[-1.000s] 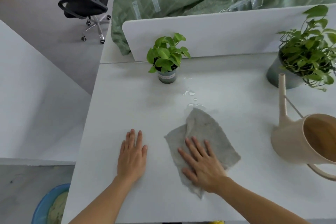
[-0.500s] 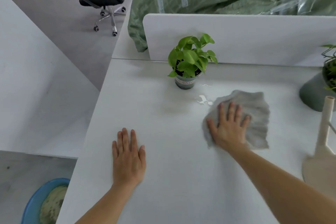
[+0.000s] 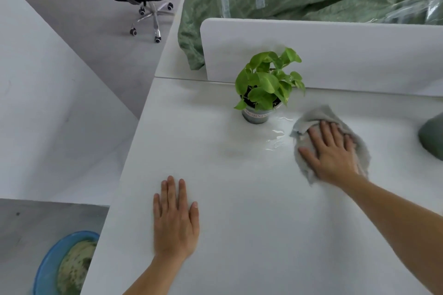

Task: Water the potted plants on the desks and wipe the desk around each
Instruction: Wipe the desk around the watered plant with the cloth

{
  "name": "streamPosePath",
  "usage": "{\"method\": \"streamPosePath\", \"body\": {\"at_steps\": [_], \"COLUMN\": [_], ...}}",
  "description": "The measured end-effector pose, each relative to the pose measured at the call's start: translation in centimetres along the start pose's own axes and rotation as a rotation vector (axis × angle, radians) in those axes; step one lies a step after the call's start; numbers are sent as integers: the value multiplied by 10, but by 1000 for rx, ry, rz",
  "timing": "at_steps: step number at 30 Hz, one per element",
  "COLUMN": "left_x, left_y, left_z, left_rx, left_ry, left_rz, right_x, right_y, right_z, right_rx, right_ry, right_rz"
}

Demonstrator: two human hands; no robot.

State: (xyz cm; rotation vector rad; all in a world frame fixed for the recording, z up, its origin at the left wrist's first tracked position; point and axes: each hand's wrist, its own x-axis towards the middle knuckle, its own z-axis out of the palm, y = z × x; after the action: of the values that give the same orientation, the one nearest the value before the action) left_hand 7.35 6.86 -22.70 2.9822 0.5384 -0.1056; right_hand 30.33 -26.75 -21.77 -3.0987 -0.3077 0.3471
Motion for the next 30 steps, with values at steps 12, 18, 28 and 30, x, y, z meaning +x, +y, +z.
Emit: {"method": "streamPosePath", "body": {"at_steps": [12,18,28,30], "left_x": [2,16,28,31], "left_y": [-1,14,33,33], "left_z": [0,-5,7,8], "left_rx": [56,-31,-4,-3], "left_ry": [-33,-25,19,14], "left_rz": [-20,-149,-244,-245], "right_x": [-59,-103,81,99], "right_y": [-102,-35,-25,-44], "right_z": [22,25,-12,-15], "right_rx": [44,91,187,223], "right_ry": [-63,-62,68,45], "right_rz": [-296,-498,208,269]}}
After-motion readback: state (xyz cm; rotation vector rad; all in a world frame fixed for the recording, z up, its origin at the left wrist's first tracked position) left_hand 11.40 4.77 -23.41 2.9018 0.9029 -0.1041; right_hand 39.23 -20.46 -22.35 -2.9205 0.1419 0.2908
